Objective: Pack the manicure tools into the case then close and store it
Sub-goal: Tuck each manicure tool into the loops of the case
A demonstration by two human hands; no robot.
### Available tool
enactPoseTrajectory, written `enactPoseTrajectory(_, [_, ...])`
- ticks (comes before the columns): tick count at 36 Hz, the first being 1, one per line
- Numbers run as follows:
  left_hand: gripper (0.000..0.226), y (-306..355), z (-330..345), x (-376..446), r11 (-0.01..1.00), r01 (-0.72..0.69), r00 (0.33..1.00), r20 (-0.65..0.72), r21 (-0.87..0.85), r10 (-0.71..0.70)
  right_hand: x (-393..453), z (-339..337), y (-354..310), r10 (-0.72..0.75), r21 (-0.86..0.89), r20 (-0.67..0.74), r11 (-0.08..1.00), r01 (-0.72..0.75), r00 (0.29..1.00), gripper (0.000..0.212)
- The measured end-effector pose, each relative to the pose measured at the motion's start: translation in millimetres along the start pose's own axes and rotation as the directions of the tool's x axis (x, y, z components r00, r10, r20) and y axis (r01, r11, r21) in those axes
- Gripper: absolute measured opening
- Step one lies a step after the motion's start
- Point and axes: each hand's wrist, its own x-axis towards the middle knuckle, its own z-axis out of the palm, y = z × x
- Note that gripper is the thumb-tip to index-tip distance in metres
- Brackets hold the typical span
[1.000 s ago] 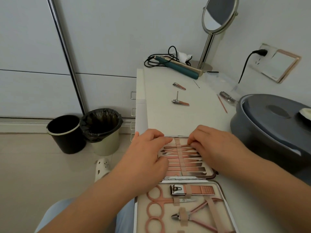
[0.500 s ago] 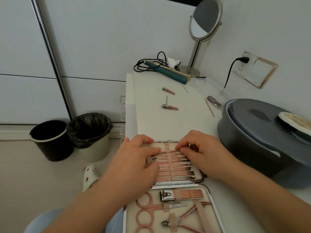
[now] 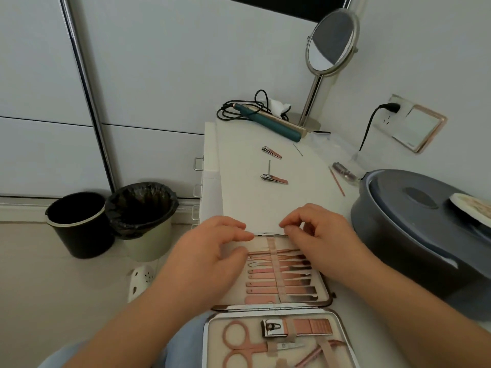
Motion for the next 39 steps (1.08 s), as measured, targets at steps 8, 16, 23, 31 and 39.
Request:
enactPoseTrajectory(8, [0.022,-12,2,6,0.995,-0.001,0.998,-0.063,-0.096,-0.005,81,11,-10,0.161,-0.007,-0.191,0.986,-0.166,0.968,0.013])
enactPoseTrajectory(16, [0.021,-15,3,2,0.987,-0.007,0.999,-0.054,-0.161,-0.002,175,1,-6,0.376,-0.384,-0.125,0.835,-0.394,0.918,0.023])
enactPoseTrajectory(23, [0.019,-17,2,2,0.981,0.011,1.000,-0.023,-0.193,-0.016,200,5,-6,0.522,-0.486,0.052,0.758,-0.435,0.851,0.013])
enactPoseTrajectory(31, [0.015,-22,4,0,0.972,0.009,0.999,-0.039,-0.233,-0.019,206,10,-12,0.497,-0.589,0.032,0.710,-0.386,0.867,0.019])
enactPoseTrajectory(39, [0.016,-22,3,0,0.976,-0.003,1.000,-0.020,-0.220,-0.001,205,13,-10,0.463,-0.507,0.029,0.771,-0.386,0.886,0.026])
